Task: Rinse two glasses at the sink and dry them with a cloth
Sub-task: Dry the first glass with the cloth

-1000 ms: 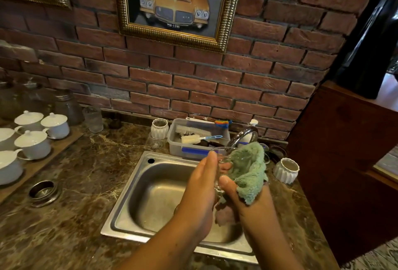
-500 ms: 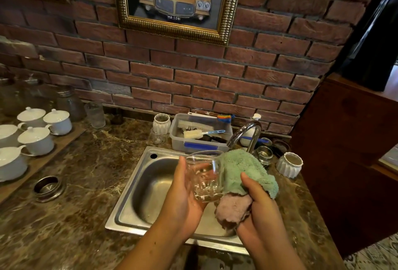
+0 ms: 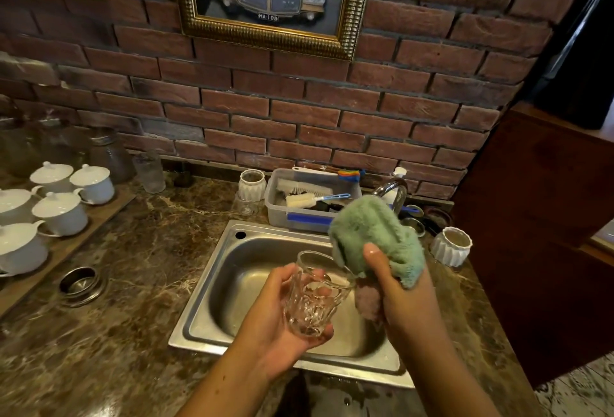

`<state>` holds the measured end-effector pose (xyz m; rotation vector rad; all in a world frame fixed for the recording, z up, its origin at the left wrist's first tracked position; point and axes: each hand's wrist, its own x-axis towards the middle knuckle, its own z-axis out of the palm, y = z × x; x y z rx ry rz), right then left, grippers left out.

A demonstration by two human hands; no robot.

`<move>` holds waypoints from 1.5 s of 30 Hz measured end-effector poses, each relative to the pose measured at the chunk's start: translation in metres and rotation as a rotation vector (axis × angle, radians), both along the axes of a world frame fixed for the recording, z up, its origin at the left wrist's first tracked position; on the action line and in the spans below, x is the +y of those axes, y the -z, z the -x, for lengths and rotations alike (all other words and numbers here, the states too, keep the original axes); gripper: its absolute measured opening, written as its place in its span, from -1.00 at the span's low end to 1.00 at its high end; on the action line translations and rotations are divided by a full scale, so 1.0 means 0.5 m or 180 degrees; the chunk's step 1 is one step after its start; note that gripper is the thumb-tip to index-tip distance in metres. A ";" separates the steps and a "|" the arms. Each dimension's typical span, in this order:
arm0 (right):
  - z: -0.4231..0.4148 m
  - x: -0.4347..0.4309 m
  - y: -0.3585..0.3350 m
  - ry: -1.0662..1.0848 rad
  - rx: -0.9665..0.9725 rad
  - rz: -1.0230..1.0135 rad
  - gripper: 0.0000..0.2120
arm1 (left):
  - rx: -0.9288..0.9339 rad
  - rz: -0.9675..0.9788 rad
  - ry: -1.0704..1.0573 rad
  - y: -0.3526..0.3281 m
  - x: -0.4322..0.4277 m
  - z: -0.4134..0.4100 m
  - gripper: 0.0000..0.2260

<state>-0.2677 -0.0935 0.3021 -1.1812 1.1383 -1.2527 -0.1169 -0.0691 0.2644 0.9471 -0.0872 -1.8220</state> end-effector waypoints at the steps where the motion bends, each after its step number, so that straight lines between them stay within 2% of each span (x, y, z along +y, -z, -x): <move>1: 0.000 0.001 -0.005 -0.0186 0.0262 0.0148 -0.83 | -0.0060 0.0046 -0.0019 -0.002 0.001 0.001 -0.52; 6: 0.002 0.003 -0.006 -0.1253 0.1600 0.0948 -0.88 | -0.0548 -0.0057 -0.0376 -0.011 0.003 0.000 -0.52; 9: -0.002 0.010 0.006 -0.1487 0.1781 0.0858 -0.85 | -0.0984 0.0014 -0.0456 -0.008 -0.001 -0.004 -0.58; 13: 0.002 0.020 0.024 -0.1601 0.1294 0.0438 -0.86 | -0.1701 0.0586 -0.0301 -0.016 -0.003 -0.013 -0.69; 16: 0.009 0.022 0.039 -0.1704 0.1021 0.0164 -0.83 | -0.2300 0.1116 -0.0184 -0.023 -0.008 -0.014 -0.68; 19: 0.015 0.030 0.045 -0.1807 0.0682 -0.0085 -0.90 | -0.2842 0.1408 -0.0108 -0.027 -0.018 -0.009 -0.67; 20: 0.014 0.031 0.046 -0.1789 0.0491 -0.0232 -0.85 | -0.3051 0.1522 -0.0111 -0.030 -0.020 -0.007 -0.66; 21: 0.014 0.031 0.047 -0.1776 0.0229 -0.0415 -0.70 | -0.3314 0.1674 -0.0148 -0.031 -0.023 -0.005 -0.66; 24: 0.013 0.032 0.064 -0.1636 -0.1323 -0.1201 -0.25 | -0.4415 0.2653 -0.0409 -0.031 -0.025 -0.007 -0.65; 26: 0.009 0.044 0.076 -0.1480 -0.1925 -0.1432 -0.14 | -0.5149 0.3635 -0.0405 -0.030 -0.031 -0.017 -0.64; 27: 0.006 0.050 0.078 -0.1414 -0.2048 -0.1373 -0.15 | -0.5227 0.3910 -0.0337 -0.028 -0.037 -0.021 -0.64; 29: 0.003 0.058 0.070 -0.1255 -0.1994 -0.1049 -0.26 | -0.4845 0.3825 -0.0260 -0.028 -0.042 -0.020 -0.64; 31: 0.005 0.060 0.058 -0.1063 -0.1295 -0.0578 -0.37 | -0.4237 0.3281 -0.0276 -0.031 -0.039 -0.004 -0.69; 33: 0.014 0.057 0.050 -0.0876 -0.0294 -0.0251 -0.43 | -0.3760 0.2738 -0.0327 -0.036 -0.033 0.016 -0.74; 34: 0.019 0.057 0.042 -0.0871 0.0075 -0.0078 -0.53 | -0.3550 0.2566 -0.0343 -0.041 -0.031 0.024 -0.74; 36: 0.024 0.054 0.030 -0.1021 0.0744 0.0450 -0.87 | -0.3042 0.2254 -0.0310 -0.055 -0.028 0.038 -0.73; 38: 0.025 0.051 0.020 -0.1024 0.1370 0.0829 -0.88 | -0.2493 0.1729 -0.0160 -0.068 -0.030 0.043 -0.76; 40: 0.035 0.043 0.021 -0.1025 0.2056 0.1145 -0.83 | -0.1772 0.0924 0.0168 -0.070 -0.039 0.037 -0.79; 42: 0.044 0.039 0.034 -0.1095 0.3140 0.1869 -0.77 | -0.1295 0.0372 0.0434 -0.067 -0.045 0.025 -0.65; 43: 0.046 0.040 0.042 -0.1169 0.3300 0.1996 -0.74 | -0.1257 0.0302 0.0483 -0.066 -0.047 0.021 -0.62; 45: 0.040 0.050 0.043 -0.1154 0.2788 0.1745 -0.77 | -0.1411 0.0416 0.0408 -0.066 -0.046 0.029 -0.71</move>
